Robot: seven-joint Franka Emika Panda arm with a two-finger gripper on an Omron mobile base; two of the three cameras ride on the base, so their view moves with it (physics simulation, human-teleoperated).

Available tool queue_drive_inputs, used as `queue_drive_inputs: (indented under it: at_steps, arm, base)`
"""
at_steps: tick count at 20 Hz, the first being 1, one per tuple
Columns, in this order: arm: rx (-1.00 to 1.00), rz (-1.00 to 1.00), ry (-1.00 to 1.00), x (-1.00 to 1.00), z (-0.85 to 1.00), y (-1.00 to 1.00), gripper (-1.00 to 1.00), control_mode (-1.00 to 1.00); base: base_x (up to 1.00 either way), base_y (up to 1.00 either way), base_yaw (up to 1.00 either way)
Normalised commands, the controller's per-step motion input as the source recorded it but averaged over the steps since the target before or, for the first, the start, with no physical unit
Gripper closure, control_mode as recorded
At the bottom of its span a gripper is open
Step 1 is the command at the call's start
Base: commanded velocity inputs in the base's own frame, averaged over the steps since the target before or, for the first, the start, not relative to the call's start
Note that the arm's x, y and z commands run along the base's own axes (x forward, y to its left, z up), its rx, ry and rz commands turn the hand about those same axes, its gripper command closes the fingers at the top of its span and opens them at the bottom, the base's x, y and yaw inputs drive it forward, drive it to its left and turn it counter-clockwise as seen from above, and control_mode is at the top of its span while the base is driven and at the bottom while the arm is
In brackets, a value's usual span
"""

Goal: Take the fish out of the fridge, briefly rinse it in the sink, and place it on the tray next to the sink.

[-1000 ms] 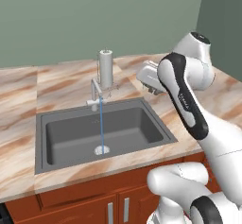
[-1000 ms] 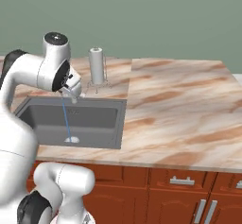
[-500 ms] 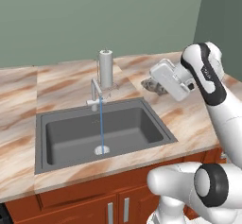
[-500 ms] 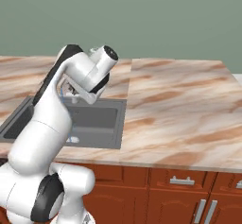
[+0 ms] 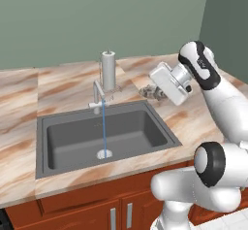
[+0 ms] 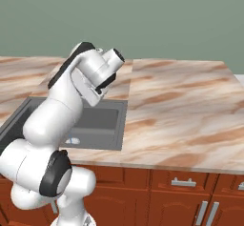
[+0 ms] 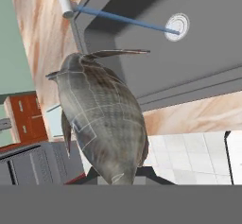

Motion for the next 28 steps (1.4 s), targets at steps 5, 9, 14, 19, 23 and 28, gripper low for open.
queue_drive_inputs:
  at_steps: [5, 9, 14, 19, 23, 28]
  arm:
    - [0.01, 0.16, 0.25, 0.34, -0.40, 0.00, 1.00, -1.00]
    - [0.06, 0.21, 0.25, 0.48, -0.46, 0.00, 1.00, -1.00]
    - [0.01, 0.17, 0.24, 0.59, -0.47, 0.21, 1.00, -1.00]
    - [0.00, 0.09, 0.19, 0.33, -0.37, 0.30, 1.00, -1.00]
    - [0.00, 0.06, 0.19, 0.07, -0.56, 0.40, 1.00, -1.00]
    - [0.02, 0.05, 0.16, 0.50, -0.24, 0.29, 1.00, -1.00]
  base:
    - [0.00, 0.00, 0.00]
    - [0.00, 0.00, 0.00]
    - [0.00, 0.00, 0.00]
    - [0.00, 0.00, 0.00]
    - [0.00, 0.00, 0.00]
    - [0.00, 0.00, 0.00]
